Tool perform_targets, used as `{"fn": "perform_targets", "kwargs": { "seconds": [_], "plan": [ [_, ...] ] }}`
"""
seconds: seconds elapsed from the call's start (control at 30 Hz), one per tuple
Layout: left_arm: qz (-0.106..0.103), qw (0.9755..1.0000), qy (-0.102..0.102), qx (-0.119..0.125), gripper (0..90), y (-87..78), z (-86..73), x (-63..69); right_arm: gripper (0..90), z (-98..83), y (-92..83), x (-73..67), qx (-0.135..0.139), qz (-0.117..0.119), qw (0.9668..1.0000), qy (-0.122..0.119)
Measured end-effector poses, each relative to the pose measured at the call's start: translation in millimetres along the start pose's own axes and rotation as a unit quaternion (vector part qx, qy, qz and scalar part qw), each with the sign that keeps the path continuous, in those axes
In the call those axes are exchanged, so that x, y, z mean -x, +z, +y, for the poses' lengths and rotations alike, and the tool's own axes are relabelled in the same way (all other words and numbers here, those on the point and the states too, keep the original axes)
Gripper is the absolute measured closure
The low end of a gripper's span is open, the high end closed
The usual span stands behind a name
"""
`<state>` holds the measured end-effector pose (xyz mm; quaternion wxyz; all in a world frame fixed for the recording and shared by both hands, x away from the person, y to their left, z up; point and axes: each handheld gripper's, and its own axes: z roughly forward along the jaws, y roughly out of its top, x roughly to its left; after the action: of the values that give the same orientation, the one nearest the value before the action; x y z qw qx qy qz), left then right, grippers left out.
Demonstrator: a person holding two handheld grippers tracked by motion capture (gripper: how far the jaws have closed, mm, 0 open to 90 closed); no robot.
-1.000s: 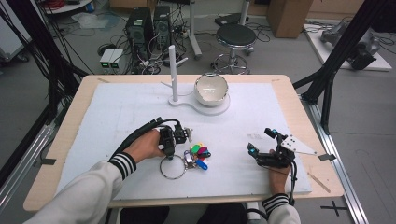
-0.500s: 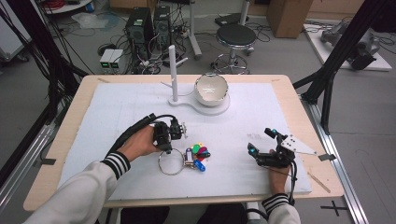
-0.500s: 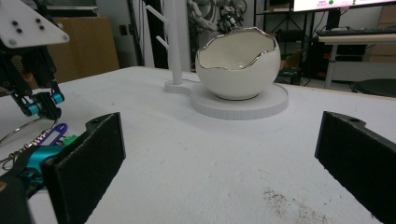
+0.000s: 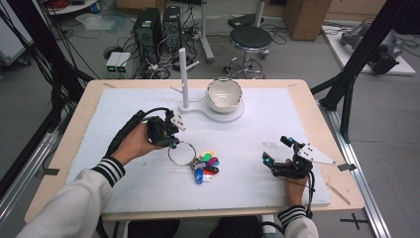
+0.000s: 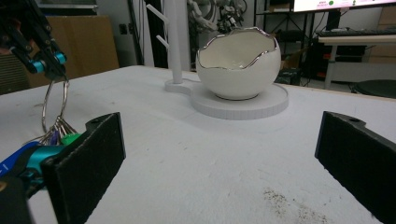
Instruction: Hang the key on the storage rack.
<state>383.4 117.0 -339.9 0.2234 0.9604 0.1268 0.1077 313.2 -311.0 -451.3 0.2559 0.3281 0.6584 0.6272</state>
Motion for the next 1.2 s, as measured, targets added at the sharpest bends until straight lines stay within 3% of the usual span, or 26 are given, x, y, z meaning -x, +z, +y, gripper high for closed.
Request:
{"fn": "perform_targets", "kwargs": {
  "seconds": [0.17, 0.2, 0.23, 0.27, 0.33, 0.47, 0.6, 0.63, 0.67, 0.7, 0.73, 0.8, 0.83, 1.0, 1.03, 1.1, 1.13, 1.17, 1.2],
  "plan": [
    [-0.010, 0.9984, -0.021, 0.052, 87.2, -10.4, -5.8, -9.4, 1.2, 0.0, 0.0, 0.2, 0.000, 0.000, 1.0000, 0.000],
    [-0.010, 0.9984, -0.021, 0.052, 87.3, -10.4, -5.8, -9.4, 1.2, 0.0, 0.0, 0.4, 0.000, -0.001, 1.0000, -0.001],
    [-0.009, 0.9968, -0.035, 0.071, 87.3, -14.4, -7.8, -13.8, 1.2, 0.0, 0.0, 0.5, 0.000, -0.001, 1.0000, -0.001],
    [-0.009, 0.9968, -0.035, 0.071, 87.4, -14.4, -7.8, -13.8, 1.2, 0.0, 0.0, 0.5, 0.000, -0.001, 1.0000, -0.001],
    [0.001, 0.9934, -0.053, 0.101, 87.4, -19.5, -11.4, -20.6, 1.2, 0.0, 0.0, 0.3, 0.000, -0.001, 1.0000, -0.001],
    [0.004, 0.9891, -0.074, 0.128, 87.5, -26.4, -17.8, -31.5, 1.2, 0.0, 0.1, 0.4, 0.001, -0.001, 1.0000, -0.001],
    [0.012, 0.9814, -0.101, 0.163, 87.5, -31.5, -23.4, -40.2, 1.2, 0.0, 0.0, 0.4, -0.001, 0.000, 1.0000, 0.000],
    [0.012, 0.9814, -0.101, 0.163, 87.6, -31.5, -23.4, -40.2, 1.2, 0.0, 0.0, 0.4, 0.000, 0.000, 1.0000, 0.000],
    [0.013, 0.9775, -0.110, 0.180, 87.6, -32.8, -26.0, -44.5, 1.2, 0.1, 0.2, 0.7, 0.000, -0.002, 1.0000, -0.003],
    [0.018, 0.9757, -0.113, 0.186, 87.5, -33.2, -27.0, -46.2, 1.2, 0.1, 0.6, 1.0, 0.000, -0.001, 1.0000, -0.006],
    [0.018, 0.9757, -0.113, 0.186, 87.5, -33.2, -27.0, -46.2, 1.2, 0.1, 0.5, 0.0, -0.003, 0.000, 1.0000, -0.001],
    [0.028, 0.9705, -0.126, 0.204, 87.5, -33.5, -28.8, -50.9, 1.2, 0.2, 0.6, 0.1, -0.004, 0.000, 1.0000, -0.001],
    [0.028, 0.9705, -0.126, 0.204, 87.5, -33.5, -28.8, -50.9, 1.2, 0.2, 0.7, 0.1, -0.004, 0.000, 1.0000, -0.001],
    [0.038, 0.9597, -0.150, 0.235, 87.6, -32.1, -31.7, -59.9, 1.2, 0.2, 0.7, 0.0, -0.004, 0.000, 1.0000, 0.000],
    [0.044, 0.9554, -0.158, 0.246, 87.6, -31.5, -32.6, -63.5, 1.2, 0.2, 0.7, 0.0, -0.004, 0.000, 1.0000, -0.001],
    [0.046, 0.9542, -0.160, 0.249, 87.5, -31.6, -33.1, -65.7, 1.2, 0.2, 0.6, 0.0, -0.005, 0.000, 1.0000, -0.002],
    [0.049, 0.9501, -0.165, 0.260, 87.6, -31.6, -33.6, -69.0, 1.2, 0.3, 0.6, -0.1, -0.005, -0.001, 1.0000, -0.002],
    [0.049, 0.9501, -0.165, 0.260, 87.5, -31.6, -33.6, -69.0, 1.2, 0.3, 0.6, -0.1, -0.005, -0.001, 1.0000, -0.002],
    [0.051, 0.9486, -0.167, 0.264, 87.5, -31.6, -33.5, -70.5, 1.2, 0.2, 0.8, 0.1, -0.004, 0.000, 1.0000, -0.001]
  ]
}}
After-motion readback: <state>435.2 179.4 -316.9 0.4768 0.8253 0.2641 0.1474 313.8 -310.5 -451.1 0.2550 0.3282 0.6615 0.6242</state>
